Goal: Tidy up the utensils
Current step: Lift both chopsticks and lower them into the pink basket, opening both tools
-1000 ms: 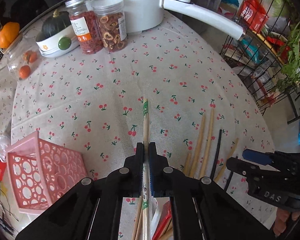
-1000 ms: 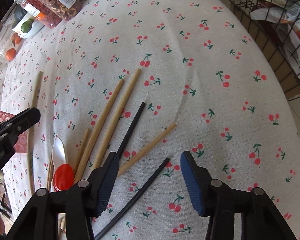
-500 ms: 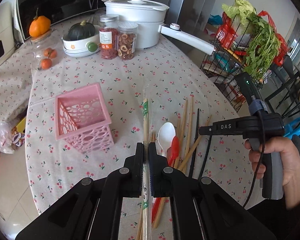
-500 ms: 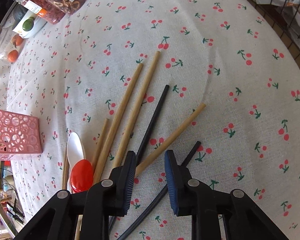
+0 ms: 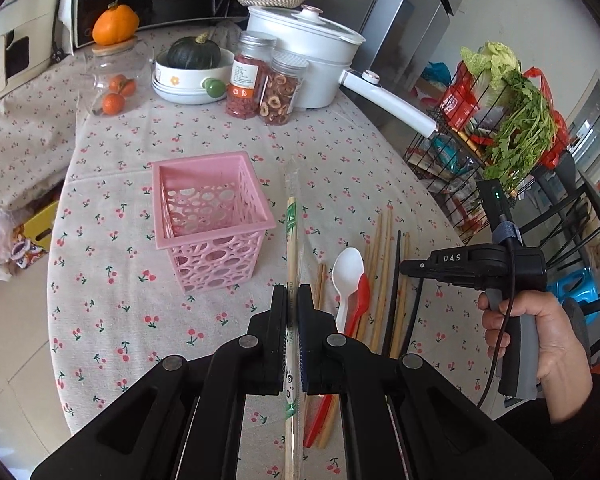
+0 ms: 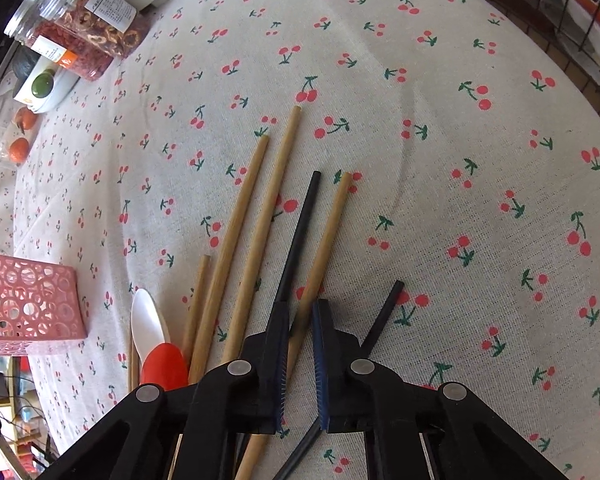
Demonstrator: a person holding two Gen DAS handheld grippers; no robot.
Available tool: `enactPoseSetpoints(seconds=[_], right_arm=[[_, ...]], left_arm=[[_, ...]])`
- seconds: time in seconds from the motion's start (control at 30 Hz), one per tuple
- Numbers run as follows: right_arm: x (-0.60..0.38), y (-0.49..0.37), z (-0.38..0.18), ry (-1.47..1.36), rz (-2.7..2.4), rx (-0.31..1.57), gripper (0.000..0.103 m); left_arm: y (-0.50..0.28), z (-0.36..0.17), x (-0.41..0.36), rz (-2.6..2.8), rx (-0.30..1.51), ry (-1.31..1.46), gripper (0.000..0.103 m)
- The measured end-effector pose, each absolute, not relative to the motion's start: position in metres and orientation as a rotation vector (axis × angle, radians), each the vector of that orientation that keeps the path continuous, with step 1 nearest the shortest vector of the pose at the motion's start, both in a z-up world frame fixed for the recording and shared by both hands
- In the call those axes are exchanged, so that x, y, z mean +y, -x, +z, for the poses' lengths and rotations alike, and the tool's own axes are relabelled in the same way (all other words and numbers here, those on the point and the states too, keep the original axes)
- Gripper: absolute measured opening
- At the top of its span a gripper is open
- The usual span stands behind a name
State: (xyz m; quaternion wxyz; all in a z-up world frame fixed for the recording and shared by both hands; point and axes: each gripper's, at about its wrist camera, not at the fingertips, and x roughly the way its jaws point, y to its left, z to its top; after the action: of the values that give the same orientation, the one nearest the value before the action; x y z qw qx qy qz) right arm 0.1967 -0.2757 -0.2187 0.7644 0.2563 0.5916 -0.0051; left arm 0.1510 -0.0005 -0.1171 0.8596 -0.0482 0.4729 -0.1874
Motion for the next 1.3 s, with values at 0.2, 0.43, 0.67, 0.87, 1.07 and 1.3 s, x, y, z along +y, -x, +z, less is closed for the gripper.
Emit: enactPoseSetpoints(seconds=[0.2,0.43,0.67,0.87,1.07,1.3], right_arm=[[-0.283,-0.184,-0.196,-0.594,0.040,1.209,0.008],[-0.265,-0.143,-0.121,-0.493,0.138,0.995,0.006],[-0.226,-0.103,-0.061,-0.252,0.211,0.798,0.005],[-0.215,-0.103,-0.035,-0.208,0.244,0.702,0.005],[-0.201,-0.113,-0.006,-0.233,0.297,0.619,0.005],[-0.183,-0.123,0.008,-0.272,0.339,0.553,0.005]], left_arm=[[-0.143,-0.104,0.019,-0.368,0.923,0.136,0.005],[-0.132,-0.064,0.048,-0.339,0.699,0.250,0.005],[-0.129,-0.047,0.055,-0.295,0.480,0.288,0.005],[-0.153,-0.039,0.043,-0.250,0.356,0.222,0.005],[-0.186,-0.041,0.034,-0.187,0.272,0.165,0.005],[-0.225,-0.071,0.032,-0.119,0.268,0.146,0.005]])
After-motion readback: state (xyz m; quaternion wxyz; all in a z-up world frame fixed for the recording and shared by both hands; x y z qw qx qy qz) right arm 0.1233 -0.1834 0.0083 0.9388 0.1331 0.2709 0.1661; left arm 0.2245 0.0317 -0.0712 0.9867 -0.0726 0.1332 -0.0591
